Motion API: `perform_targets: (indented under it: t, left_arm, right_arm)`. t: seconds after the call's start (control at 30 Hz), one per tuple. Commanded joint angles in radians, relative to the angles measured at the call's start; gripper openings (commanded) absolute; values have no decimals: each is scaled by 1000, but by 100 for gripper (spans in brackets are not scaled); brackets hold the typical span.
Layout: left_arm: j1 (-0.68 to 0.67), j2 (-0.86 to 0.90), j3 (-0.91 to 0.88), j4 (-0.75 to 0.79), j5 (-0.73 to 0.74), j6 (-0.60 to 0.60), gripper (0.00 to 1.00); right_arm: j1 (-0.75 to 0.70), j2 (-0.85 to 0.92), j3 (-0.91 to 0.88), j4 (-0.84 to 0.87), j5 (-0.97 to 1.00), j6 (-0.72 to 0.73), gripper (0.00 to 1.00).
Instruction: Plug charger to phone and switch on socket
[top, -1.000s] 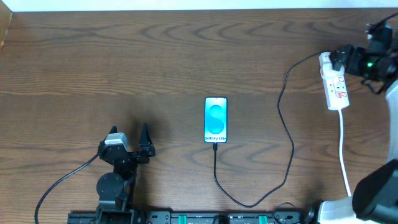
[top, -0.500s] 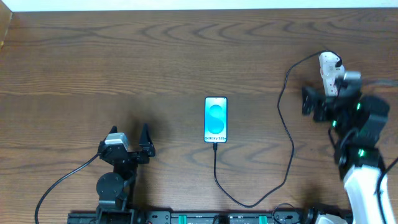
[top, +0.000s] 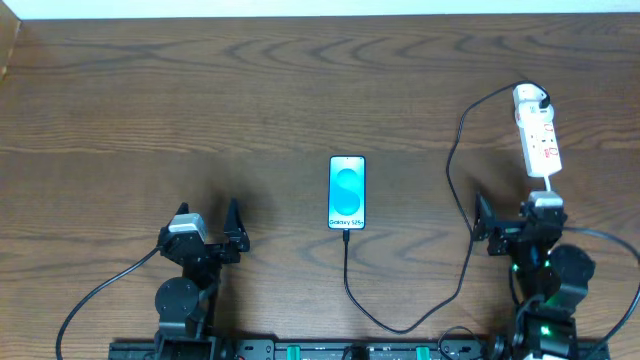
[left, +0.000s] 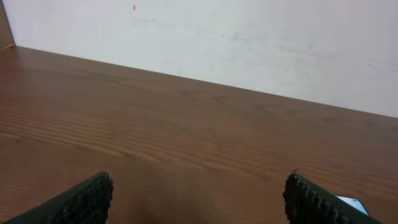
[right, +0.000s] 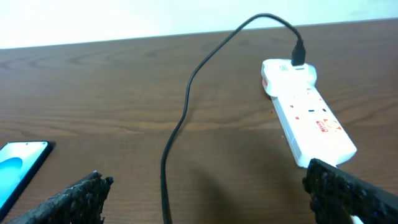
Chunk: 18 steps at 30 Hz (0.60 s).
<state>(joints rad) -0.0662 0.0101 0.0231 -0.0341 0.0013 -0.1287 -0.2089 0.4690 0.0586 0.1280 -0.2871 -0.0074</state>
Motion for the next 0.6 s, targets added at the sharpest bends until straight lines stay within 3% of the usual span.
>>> perform_targets:
  t: [0.0,0.3,0.57]
  left_arm:
    - [5,-6,-19,-40,-10,16,88]
    - [5,-6,-19,-40,-10,16,88]
    - [5,-6,-19,-40,-10,16,88]
  right_arm:
    - [3,-122,-53,-19,12,3,99]
    - [3,-454,-53,-188,80,-10,99]
    - [3,-464,-53,-188,97,-23,99]
